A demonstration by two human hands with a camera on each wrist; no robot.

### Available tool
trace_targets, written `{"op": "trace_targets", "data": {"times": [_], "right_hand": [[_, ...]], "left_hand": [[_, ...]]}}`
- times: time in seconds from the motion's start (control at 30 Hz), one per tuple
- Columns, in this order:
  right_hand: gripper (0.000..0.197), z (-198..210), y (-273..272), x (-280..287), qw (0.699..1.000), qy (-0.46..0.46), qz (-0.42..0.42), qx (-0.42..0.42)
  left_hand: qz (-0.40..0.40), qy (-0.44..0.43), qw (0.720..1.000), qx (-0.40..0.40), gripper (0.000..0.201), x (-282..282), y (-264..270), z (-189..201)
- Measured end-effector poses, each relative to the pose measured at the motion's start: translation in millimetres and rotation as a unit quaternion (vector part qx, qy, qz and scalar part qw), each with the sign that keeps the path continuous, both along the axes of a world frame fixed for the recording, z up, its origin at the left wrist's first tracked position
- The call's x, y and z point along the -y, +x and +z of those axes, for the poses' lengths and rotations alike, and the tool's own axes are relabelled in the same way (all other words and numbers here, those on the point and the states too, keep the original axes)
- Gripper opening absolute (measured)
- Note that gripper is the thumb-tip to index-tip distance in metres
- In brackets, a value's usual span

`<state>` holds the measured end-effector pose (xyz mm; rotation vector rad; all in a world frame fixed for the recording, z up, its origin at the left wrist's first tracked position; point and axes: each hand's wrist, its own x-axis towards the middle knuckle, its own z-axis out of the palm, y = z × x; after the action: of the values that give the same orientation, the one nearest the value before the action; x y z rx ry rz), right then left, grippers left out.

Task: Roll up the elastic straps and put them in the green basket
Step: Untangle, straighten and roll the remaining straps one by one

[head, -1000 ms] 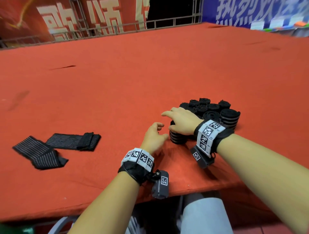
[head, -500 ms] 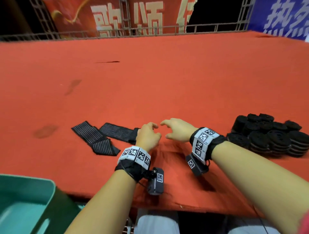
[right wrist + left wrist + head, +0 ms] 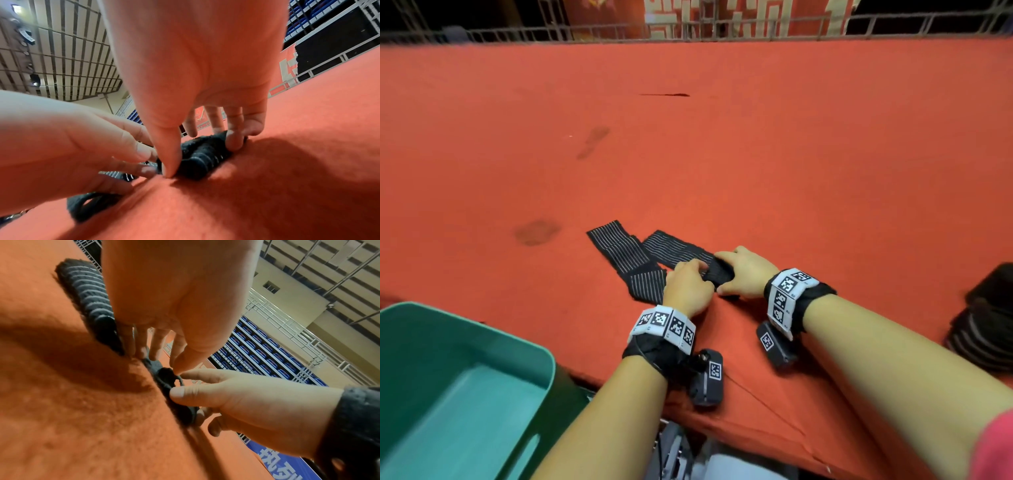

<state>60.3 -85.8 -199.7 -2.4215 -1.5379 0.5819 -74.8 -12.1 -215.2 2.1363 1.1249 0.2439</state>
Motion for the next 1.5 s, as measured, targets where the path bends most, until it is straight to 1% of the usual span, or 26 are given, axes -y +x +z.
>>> {"op": "trace_targets", "data": {"times": [0.07,0.1,0.23,0.33,0.43,0.5,0.57,0.67,0.73,0.87,1.0,1.1,1.2,1.33,1.4,1.47,1.5], "right_hand": [[0.072,-3,0,-1,1.000,0.012,-0.018,0.008],[0.069,-4,0,-2,0.999,0.023,-0.029,0.004],[0.041,3,3,5,0.998,0.045,-0.051,-0.005],[0.023,17,5,17,0.994,0.086,-0.066,-0.017],[0.019,40,6,30,0.987,0.143,-0.078,-0.012],[0.021,58,6,42,0.980,0.185,-0.078,-0.002],[0.022,75,9,56,0.974,0.216,-0.072,0.010],[0.019,93,15,80,0.965,0.254,-0.059,0.022],[0.013,101,19,95,0.954,0.293,-0.068,0.015],[0.007,120,21,125,0.915,0.384,-0.120,-0.038],[0.005,137,22,152,0.878,0.450,-0.155,-0.060],[0.010,146,26,173,0.854,0.481,-0.190,-0.056],[0.014,148,33,196,0.838,0.489,-0.240,-0.037],[0.018,142,40,228,0.829,0.477,-0.292,-0.013],[0.017,139,39,245,0.830,0.466,-0.306,-0.005],[0.017,135,36,260,0.838,0.448,-0.311,0.008],[0.020,132,35,267,0.845,0.434,-0.313,0.016]], "left_hand": [[-0.005,0.004,1.000,-0.012,0.050,-2,-1,-3],[-0.006,0.010,1.000,-0.020,0.050,-2,-1,-4],[-0.023,0.027,0.998,-0.048,0.056,0,-1,-2],[-0.058,0.046,0.993,-0.089,0.064,5,1,2],[-0.081,0.076,0.985,-0.133,0.070,15,6,6],[-0.078,0.098,0.979,-0.163,0.067,22,10,7],[-0.059,0.116,0.976,-0.177,0.059,28,14,8],[-0.024,0.129,0.980,-0.148,0.045,35,21,8],[-0.016,0.140,0.983,-0.119,0.037,42,25,11],[-0.029,0.161,0.983,-0.080,0.028,61,28,15],[-0.036,0.138,0.989,-0.033,0.022,75,27,11],[-0.036,0.143,0.988,-0.042,0.019,84,20,12],[-0.035,0.140,0.988,-0.054,0.016,90,7,22],[-0.027,0.138,0.989,-0.047,0.024,90,-12,41],[-0.023,0.132,0.990,-0.036,0.017,89,-24,52],[-0.023,0.123,0.992,-0.034,0.004,87,-36,60],[-0.028,0.119,0.992,-0.033,0.005,85,-42,64]]}}
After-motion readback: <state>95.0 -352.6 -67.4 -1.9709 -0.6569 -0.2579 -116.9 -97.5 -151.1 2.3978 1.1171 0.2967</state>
